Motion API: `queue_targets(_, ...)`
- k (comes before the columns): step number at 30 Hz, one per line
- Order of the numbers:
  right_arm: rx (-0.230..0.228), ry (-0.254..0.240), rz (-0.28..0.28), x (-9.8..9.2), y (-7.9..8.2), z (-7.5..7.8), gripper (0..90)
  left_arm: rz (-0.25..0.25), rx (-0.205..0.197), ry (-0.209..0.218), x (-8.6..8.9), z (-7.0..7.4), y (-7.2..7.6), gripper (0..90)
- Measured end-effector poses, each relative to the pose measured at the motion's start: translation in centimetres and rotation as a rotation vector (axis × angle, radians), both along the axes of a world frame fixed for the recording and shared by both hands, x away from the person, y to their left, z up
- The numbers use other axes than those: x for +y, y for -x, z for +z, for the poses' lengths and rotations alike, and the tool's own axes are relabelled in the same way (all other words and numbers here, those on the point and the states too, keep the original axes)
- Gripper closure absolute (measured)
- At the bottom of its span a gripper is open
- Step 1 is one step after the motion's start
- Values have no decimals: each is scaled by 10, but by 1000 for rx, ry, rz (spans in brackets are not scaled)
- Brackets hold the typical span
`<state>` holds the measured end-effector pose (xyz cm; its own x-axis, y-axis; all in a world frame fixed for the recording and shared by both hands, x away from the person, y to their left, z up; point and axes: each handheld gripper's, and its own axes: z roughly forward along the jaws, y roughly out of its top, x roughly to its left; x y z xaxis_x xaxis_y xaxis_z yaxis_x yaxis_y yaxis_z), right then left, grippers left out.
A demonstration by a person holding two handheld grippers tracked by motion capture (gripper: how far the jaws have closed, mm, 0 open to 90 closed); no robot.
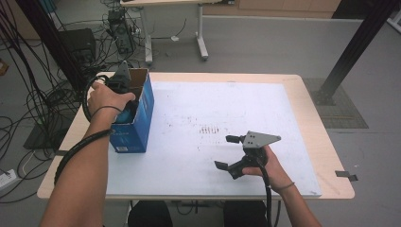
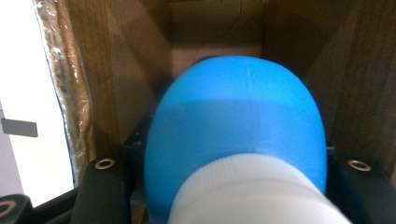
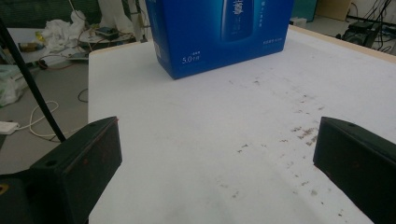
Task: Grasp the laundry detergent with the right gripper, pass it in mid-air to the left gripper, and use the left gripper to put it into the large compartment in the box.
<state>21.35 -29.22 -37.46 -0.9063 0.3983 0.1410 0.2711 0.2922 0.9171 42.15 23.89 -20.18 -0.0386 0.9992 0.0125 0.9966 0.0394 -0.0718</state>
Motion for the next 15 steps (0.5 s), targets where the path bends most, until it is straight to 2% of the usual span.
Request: queue_targets(15, 1, -2, 7, 2, -1, 0, 9, 1, -2, -1, 0, 0, 1, 393)
